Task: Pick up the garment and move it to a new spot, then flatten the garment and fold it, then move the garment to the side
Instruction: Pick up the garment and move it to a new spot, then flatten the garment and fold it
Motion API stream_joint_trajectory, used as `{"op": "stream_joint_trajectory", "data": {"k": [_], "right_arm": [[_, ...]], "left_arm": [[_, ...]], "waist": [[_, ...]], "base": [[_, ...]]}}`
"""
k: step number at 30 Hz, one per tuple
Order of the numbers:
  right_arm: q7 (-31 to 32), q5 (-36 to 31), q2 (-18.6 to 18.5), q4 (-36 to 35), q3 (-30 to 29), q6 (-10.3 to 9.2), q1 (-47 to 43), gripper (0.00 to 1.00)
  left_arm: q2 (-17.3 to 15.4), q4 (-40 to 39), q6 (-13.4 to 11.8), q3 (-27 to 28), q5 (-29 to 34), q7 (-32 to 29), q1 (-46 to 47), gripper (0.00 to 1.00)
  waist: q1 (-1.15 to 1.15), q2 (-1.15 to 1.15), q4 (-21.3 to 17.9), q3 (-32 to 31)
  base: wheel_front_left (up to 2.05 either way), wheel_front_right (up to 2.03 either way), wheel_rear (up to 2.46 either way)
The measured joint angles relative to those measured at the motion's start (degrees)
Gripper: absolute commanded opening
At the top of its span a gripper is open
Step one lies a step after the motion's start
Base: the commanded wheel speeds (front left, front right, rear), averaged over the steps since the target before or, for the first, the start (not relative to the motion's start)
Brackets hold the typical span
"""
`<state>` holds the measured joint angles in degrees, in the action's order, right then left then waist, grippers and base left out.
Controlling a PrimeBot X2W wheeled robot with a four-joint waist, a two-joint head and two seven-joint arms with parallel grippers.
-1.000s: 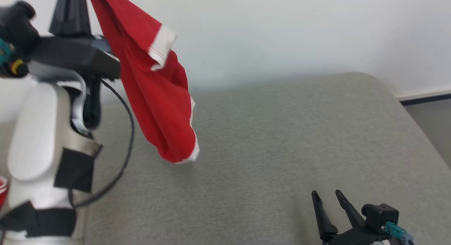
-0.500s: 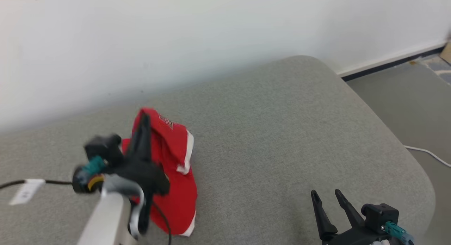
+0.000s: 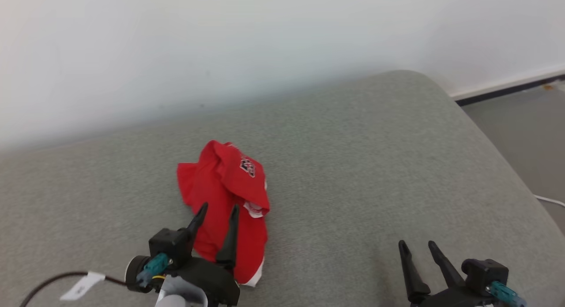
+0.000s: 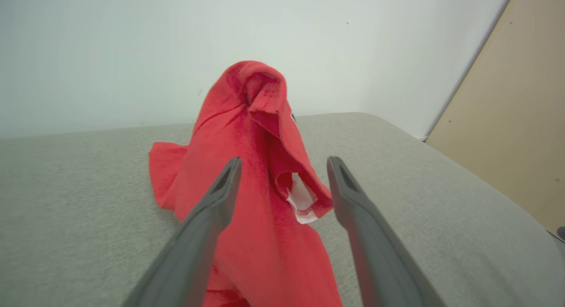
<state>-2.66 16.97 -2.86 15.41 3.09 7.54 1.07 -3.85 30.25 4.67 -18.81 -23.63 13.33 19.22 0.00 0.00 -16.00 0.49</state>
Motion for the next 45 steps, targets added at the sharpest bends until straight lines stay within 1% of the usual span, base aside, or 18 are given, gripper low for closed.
{"op": "stream_joint_trajectory", "data": {"k": [4,6,8,11,15,18,21,23,26,32,37,45], "right_arm": [[-2.88,0.47,0.02,-0.18,-1.53,0.00,-0.13,1.00],[-4.41,0.78,-0.01,-0.02,-1.91,0.00,-0.12,1.00],[-5.91,1.25,0.08,0.25,-2.11,0.00,-0.02,1.00],[-7.59,1.21,0.01,0.92,-2.88,0.00,0.03,1.00],[-8.47,0.21,0.04,1.87,-3.05,0.00,-0.07,1.00],[-8.60,-0.16,0.04,2.20,-3.33,0.00,-0.27,1.00],[-9.48,0.02,0.02,2.35,-3.20,0.00,-1.21,1.00],[-9.58,-0.64,0.03,3.08,-3.14,0.00,-2.10,1.00],[-9.70,-0.90,0.03,4.09,-3.27,0.00,-3.03,1.00],[-8.92,-1.94,0.03,5.48,-3.91,0.00,-3.65,1.00],[-8.44,-1.94,0.03,5.54,-3.59,0.00,-3.70,1.00],[-7.92,-1.83,0.03,5.49,-2.68,0.00,-3.61,1.00]], "left_arm": [[-1.69,-7.03,-1.38,0.45,3.70,1.56,-3.75,1.00],[-1.92,-13.28,-2.24,2.61,5.27,1.71,-6.45,1.00],[-2.19,-18.00,-2.32,4.35,6.95,1.71,-9.56,1.00],[-2.13,-23.42,-2.64,8.36,8.04,1.70,-15.28,1.00],[-1.34,-27.42,-2.04,13.00,8.69,1.71,-21.15,1.00],[-0.42,-28.44,-1.07,15.41,8.56,1.71,-24.12,1.00],[0.07,-27.92,0.15,15.74,8.54,1.71,-25.92,1.00],[0.01,-26.55,0.74,15.59,9.96,1.70,-26.93,1.00],[-0.18,-24.66,1.04,15.94,10.93,1.71,-28.04,1.00],[-0.15,-23.32,1.88,16.97,11.45,1.71,-28.71,1.00],[0.18,-23.12,1.98,16.77,11.45,1.71,-28.56,1.00],[0.42,-22.10,2.41,16.99,11.09,1.71,-28.59,1.00]], "waist": [[0.00,0.00,2.91,-0.37],[0.00,0.00,4.43,-0.58],[0.00,0.00,5.95,-0.80],[0.00,0.00,8.11,-1.16],[0.00,0.00,10.66,-1.81],[0.00,0.00,12.39,-2.35],[0.00,0.00,14.06,-2.95],[0.00,0.00,15.10,-3.36],[0.00,0.00,16.42,-4.00],[-0.01,-0.01,18.16,-4.93],[-0.01,0.00,18.87,-5.18],[-0.01,0.00,18.07,-5.40]], "base": [[0.00,0.00,0.00],[0.00,0.00,0.00],[0.00,0.00,0.00],[0.00,0.00,0.00],[0.00,0.00,0.00],[0.00,0.00,0.00],[0.00,0.00,0.00],[0.00,0.00,0.00],[0.00,0.00,0.00],[0.00,0.00,0.00],[0.00,0.00,0.00],[0.00,0.00,0.00]]}}
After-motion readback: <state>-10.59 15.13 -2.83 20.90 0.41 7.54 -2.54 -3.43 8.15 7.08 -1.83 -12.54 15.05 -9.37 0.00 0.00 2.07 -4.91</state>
